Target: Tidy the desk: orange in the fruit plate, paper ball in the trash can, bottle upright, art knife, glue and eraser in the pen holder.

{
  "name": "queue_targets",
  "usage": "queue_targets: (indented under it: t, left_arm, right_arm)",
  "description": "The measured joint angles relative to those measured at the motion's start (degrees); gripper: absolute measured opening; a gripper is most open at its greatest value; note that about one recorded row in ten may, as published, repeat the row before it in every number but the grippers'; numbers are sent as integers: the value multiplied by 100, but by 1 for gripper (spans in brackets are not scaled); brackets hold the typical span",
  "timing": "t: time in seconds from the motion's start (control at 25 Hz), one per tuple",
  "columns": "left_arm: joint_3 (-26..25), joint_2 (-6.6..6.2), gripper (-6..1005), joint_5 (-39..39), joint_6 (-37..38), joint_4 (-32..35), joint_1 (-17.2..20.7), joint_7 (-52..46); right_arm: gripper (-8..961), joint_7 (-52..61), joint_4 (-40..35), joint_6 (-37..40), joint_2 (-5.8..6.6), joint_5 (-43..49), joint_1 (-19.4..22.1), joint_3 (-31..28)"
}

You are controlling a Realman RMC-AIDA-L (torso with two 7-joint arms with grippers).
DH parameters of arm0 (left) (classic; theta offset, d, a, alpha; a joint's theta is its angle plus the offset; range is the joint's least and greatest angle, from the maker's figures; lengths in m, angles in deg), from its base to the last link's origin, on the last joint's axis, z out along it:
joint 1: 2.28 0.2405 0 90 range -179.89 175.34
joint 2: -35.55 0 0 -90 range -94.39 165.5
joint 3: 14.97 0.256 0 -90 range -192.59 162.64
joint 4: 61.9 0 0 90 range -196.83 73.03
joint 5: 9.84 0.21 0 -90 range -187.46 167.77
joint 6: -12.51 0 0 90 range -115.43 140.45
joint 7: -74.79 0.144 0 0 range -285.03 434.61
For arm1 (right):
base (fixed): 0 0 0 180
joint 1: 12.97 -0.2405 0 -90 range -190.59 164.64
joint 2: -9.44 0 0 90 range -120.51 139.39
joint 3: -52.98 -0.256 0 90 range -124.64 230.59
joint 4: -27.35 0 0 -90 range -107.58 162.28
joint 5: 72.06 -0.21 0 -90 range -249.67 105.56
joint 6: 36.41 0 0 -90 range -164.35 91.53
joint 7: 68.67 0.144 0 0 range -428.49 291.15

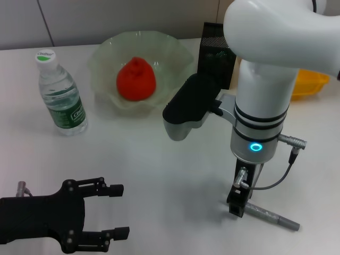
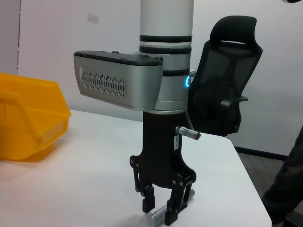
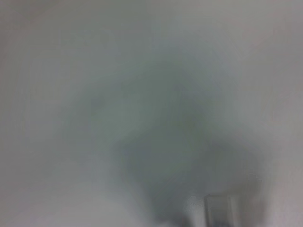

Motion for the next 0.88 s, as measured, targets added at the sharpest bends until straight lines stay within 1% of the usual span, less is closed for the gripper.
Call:
queue_targets:
  t: [0.08,0.28,0.72,0.84,0.88]
  left_arm:
    - [0,0,782,-2,0,0,0,0]
    - [0,0,781,-6,3,0,-2,0]
    - [0,-7,782,-4,-2,0,-2,0]
    - [0,-9,782,2,-4,0,17,0]
    - [0,-9,782,1,-4,0,27,0]
  right_arm:
    - [441,-11,26,-31,0,0,-14,0]
    - [329,-62,214,-142,0,-40,-59,13]
    - [213,-79,149,-132,2,-158,-63,34]
    - [169,-79,10,-14,38,-153,-34,-89]
    - [152,-140,-262,193,61,-38,40,-417]
